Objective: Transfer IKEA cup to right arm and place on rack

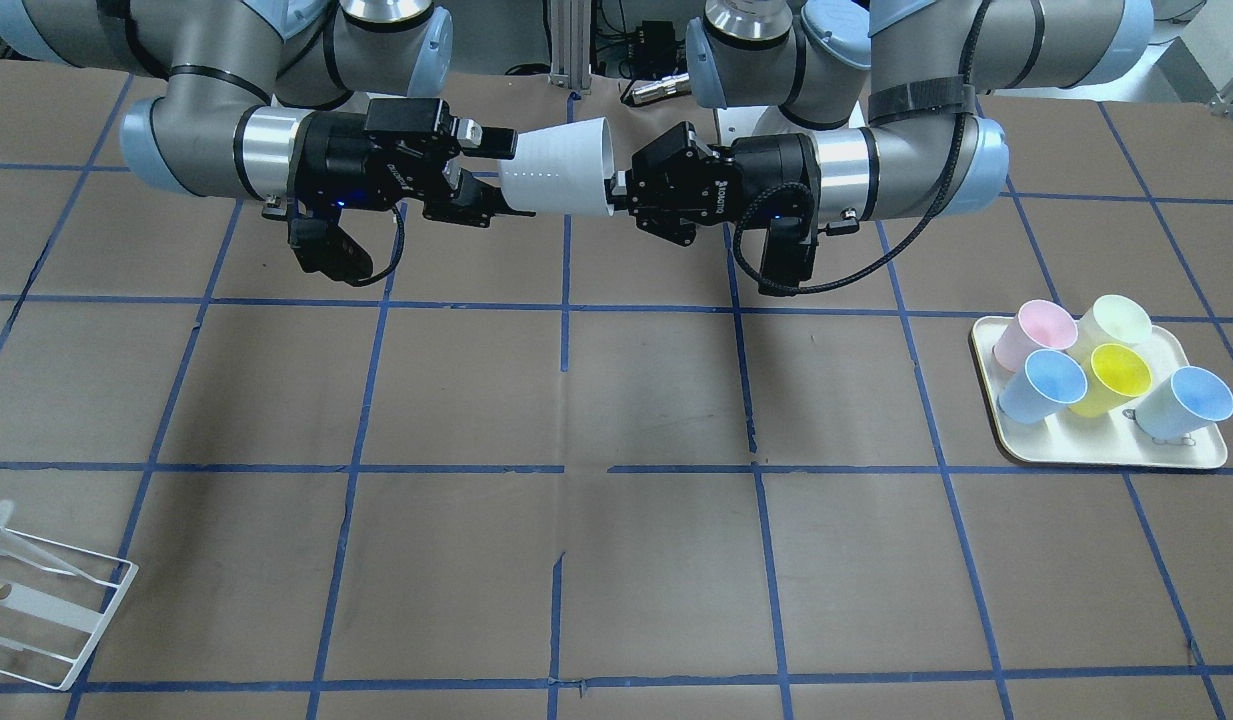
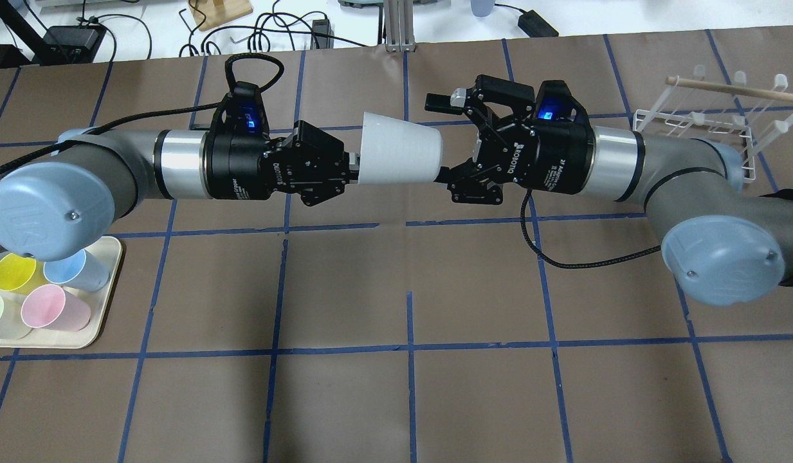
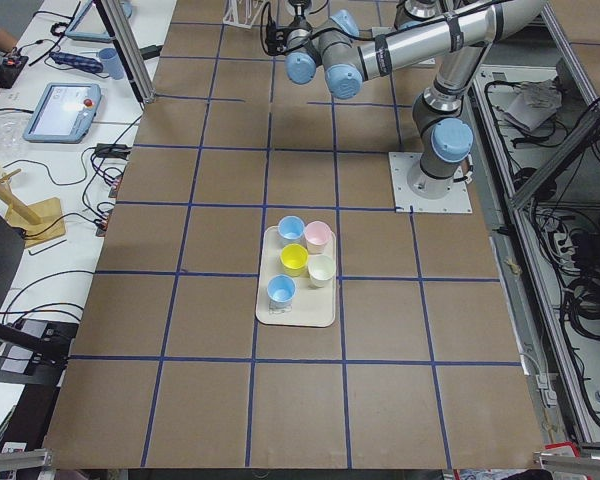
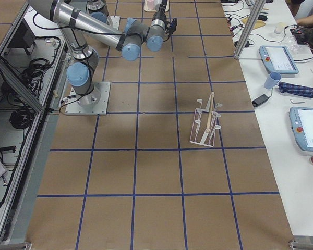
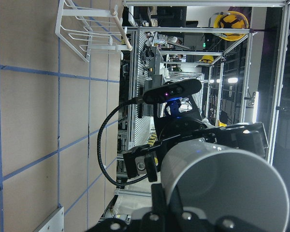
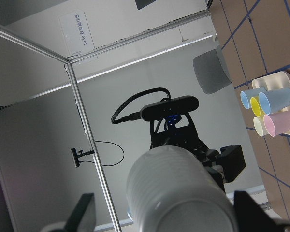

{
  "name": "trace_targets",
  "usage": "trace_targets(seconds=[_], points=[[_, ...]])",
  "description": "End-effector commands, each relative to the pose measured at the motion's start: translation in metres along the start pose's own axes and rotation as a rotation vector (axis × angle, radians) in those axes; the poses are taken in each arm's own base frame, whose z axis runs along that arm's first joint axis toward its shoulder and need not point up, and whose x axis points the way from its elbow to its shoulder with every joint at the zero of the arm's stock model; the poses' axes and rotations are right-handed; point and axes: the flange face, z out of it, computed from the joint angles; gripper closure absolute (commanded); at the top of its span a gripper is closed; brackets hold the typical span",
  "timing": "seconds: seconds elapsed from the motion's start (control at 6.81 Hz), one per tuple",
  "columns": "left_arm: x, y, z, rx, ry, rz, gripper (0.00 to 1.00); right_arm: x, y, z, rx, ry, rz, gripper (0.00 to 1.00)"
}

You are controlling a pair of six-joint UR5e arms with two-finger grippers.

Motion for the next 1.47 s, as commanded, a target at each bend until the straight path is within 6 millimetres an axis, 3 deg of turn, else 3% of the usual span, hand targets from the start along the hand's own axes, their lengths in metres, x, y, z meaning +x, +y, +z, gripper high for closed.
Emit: trace_targets(seconds=[0.0,0.29,0.88,1.32], points=[[0.0000,0.0000,0.0000,0.000,0.000,0.000,1.00,0.0139,0.0052,-0.0015,0.001,0.012,0.015,0.00],[0.0000,0.0000,0.0000,0.000,0.000,0.000,1.00,0.0143,0.0067,-0.0009,-0.001,0.014,0.020,0.00],[-0.0007,0.0003,0.0001,0.000,0.001,-0.003,1.00,0.0070,0.0128,-0.0004,-0.001,0.005,0.071,0.37],[0.0005,0.0004,-0.0001,0.000,-0.001,0.002,1.00,0.0064,0.0133,-0.0004,-0.001,0.003,0.071,0.50]])
